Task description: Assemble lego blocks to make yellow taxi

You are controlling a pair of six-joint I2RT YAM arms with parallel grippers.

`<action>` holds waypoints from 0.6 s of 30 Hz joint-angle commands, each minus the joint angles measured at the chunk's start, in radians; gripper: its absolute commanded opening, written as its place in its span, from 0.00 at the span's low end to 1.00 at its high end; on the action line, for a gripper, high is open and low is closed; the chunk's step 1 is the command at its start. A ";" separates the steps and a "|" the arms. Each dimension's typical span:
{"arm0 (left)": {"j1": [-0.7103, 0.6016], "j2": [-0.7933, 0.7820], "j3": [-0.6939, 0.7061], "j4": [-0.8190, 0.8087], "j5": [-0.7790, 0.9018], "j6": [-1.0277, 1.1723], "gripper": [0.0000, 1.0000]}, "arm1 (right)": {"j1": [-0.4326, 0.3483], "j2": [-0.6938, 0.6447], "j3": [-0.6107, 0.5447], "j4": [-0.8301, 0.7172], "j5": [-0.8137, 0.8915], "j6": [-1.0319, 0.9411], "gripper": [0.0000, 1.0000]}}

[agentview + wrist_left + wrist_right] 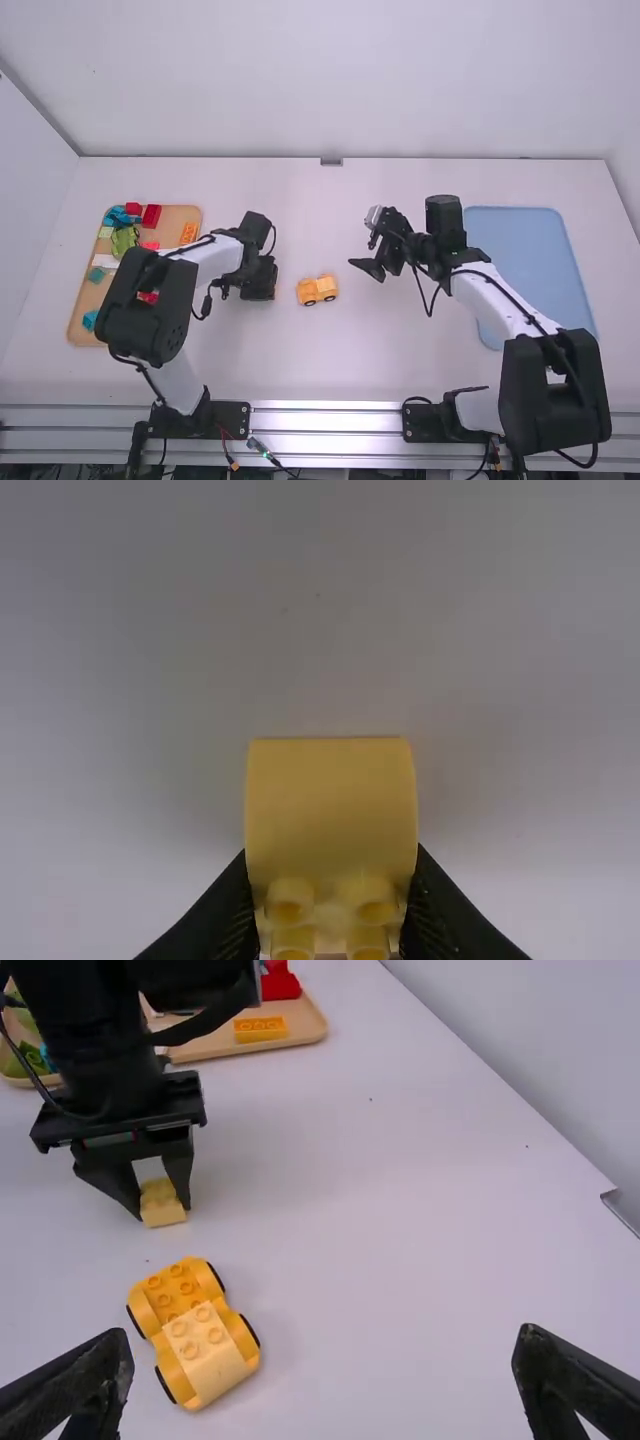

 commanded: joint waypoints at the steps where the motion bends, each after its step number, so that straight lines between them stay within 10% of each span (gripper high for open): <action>1: -0.004 0.016 -0.030 -0.023 -0.010 -0.119 0.07 | -0.001 -0.016 -0.010 0.000 -0.007 0.005 0.99; 6: -0.005 0.016 -0.039 -0.032 -0.026 -0.159 0.13 | -0.001 -0.016 -0.010 -0.001 -0.005 0.005 0.99; 7: 0.000 0.016 -0.044 -0.020 -0.010 -0.158 0.46 | -0.001 -0.016 -0.010 -0.001 -0.005 0.005 0.99; 10: 0.004 0.016 -0.057 0.004 -0.004 -0.156 0.99 | -0.002 -0.016 -0.010 -0.001 -0.005 0.004 0.99; 18: 0.003 0.009 -0.062 0.011 0.017 -0.113 0.99 | -0.001 -0.016 -0.011 -0.002 0.002 0.004 0.99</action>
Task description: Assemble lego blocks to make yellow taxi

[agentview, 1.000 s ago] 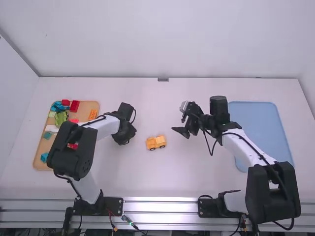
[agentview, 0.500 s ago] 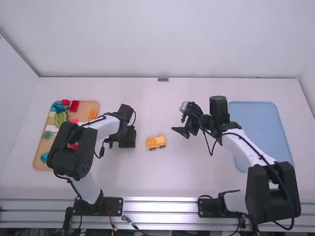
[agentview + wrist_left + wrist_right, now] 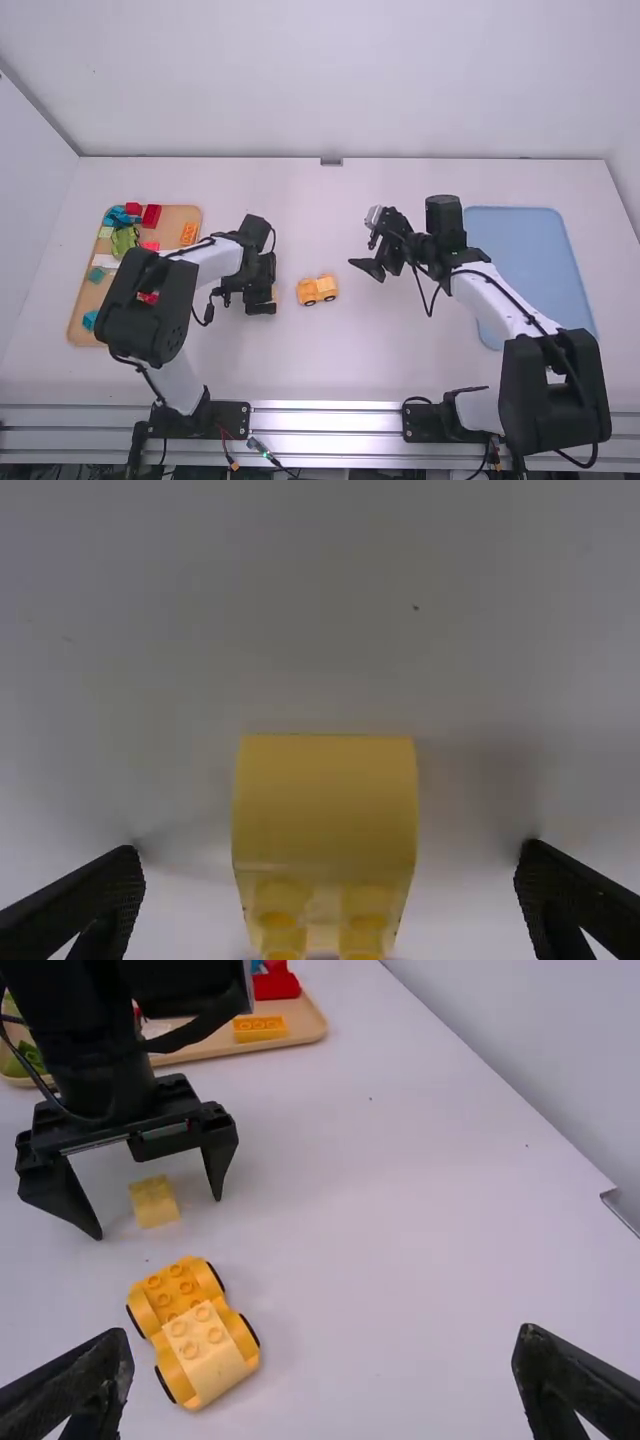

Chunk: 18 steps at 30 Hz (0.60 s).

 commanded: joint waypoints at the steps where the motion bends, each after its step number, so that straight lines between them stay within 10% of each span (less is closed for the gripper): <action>1: 0.004 0.009 -0.034 -0.017 0.006 0.025 0.99 | -0.001 -0.016 -0.010 -0.002 -0.001 0.005 0.99; 12: 0.003 -0.055 0.294 -0.456 -0.167 0.389 0.99 | 0.000 -0.016 -0.010 -0.001 -0.001 0.005 0.99; 18: 0.002 -0.056 0.595 -0.604 -0.221 1.000 0.99 | 0.000 -0.016 -0.011 -0.002 0.000 0.005 0.99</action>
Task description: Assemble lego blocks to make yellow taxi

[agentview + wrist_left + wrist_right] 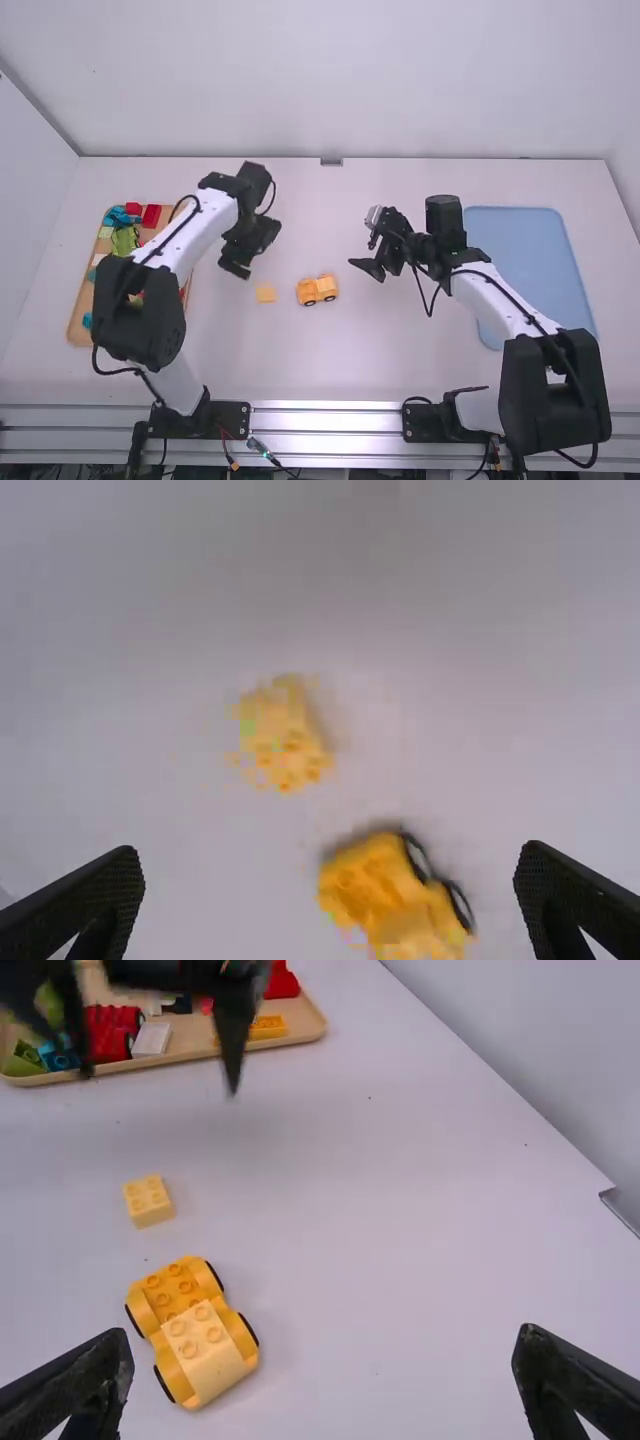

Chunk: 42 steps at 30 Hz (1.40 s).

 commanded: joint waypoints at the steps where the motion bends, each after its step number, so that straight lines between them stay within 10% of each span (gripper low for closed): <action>1: 0.001 -0.027 0.076 -0.008 -0.020 0.409 0.99 | 0.000 -0.016 -0.011 -0.003 -0.002 0.005 0.99; 18: 0.007 -0.025 0.082 0.069 -0.082 1.260 0.99 | 0.000 -0.016 -0.011 -0.005 -0.002 0.005 0.99; 28: 0.013 -0.024 -0.171 0.211 -0.536 1.540 0.99 | 0.001 -0.016 -0.011 0.008 0.026 -0.128 0.99; 42: 0.159 -0.261 -0.502 0.549 0.485 2.434 0.99 | 0.000 -0.016 -0.010 0.018 0.039 -0.008 0.99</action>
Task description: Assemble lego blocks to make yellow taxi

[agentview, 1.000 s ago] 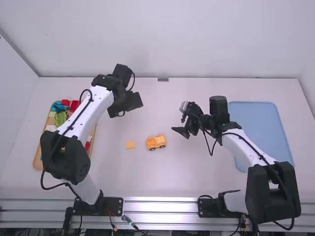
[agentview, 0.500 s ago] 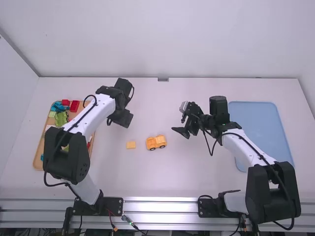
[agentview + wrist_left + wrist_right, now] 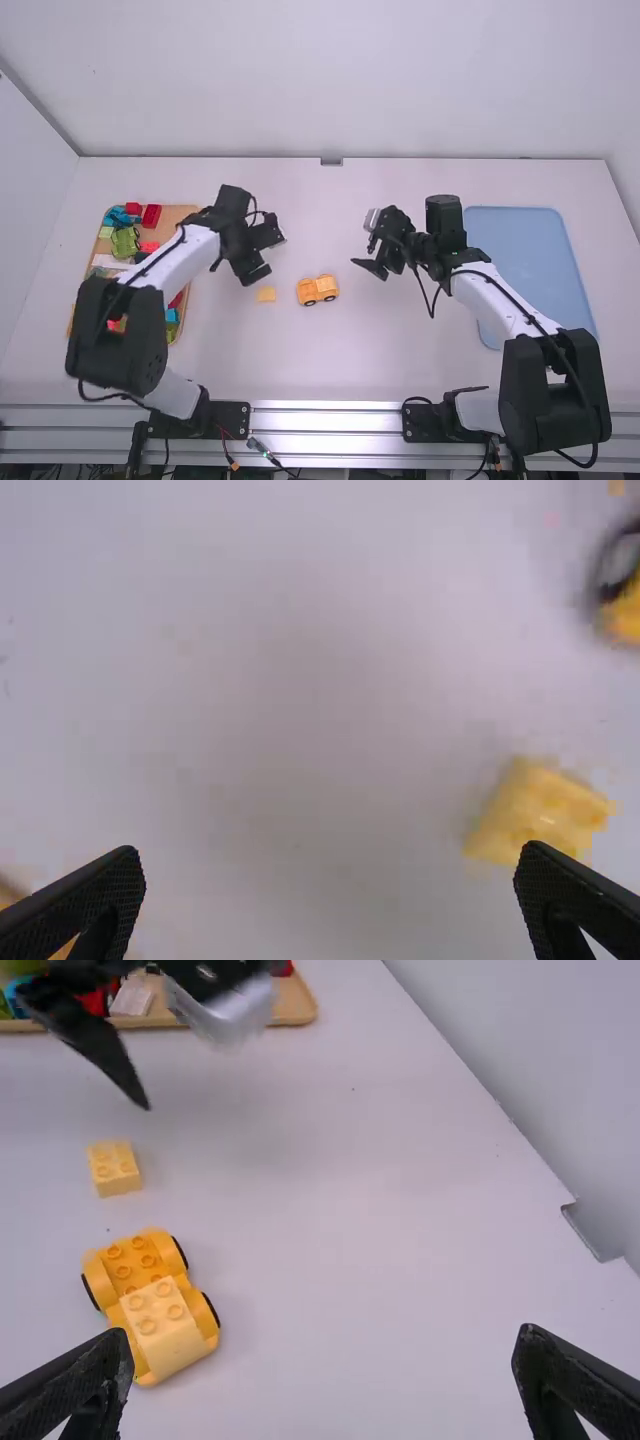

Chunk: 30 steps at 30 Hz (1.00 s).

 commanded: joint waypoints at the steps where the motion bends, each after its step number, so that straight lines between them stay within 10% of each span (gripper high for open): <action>1: 0.062 -0.093 -0.069 0.018 0.376 0.276 0.99 | 0.000 -0.016 -0.011 0.014 -0.005 0.080 0.99; 5: 0.169 -0.136 -0.254 0.205 0.742 0.379 0.99 | 0.016 -0.016 -0.011 0.009 -0.011 0.060 0.99; 13: 0.243 -0.031 -0.380 0.397 0.919 0.338 0.99 | 0.095 0.073 -0.010 0.003 -0.009 -0.029 0.99; 30: 0.262 0.242 -0.306 0.316 0.863 0.584 0.98 | 0.103 0.302 -0.010 0.003 -0.233 -0.274 0.99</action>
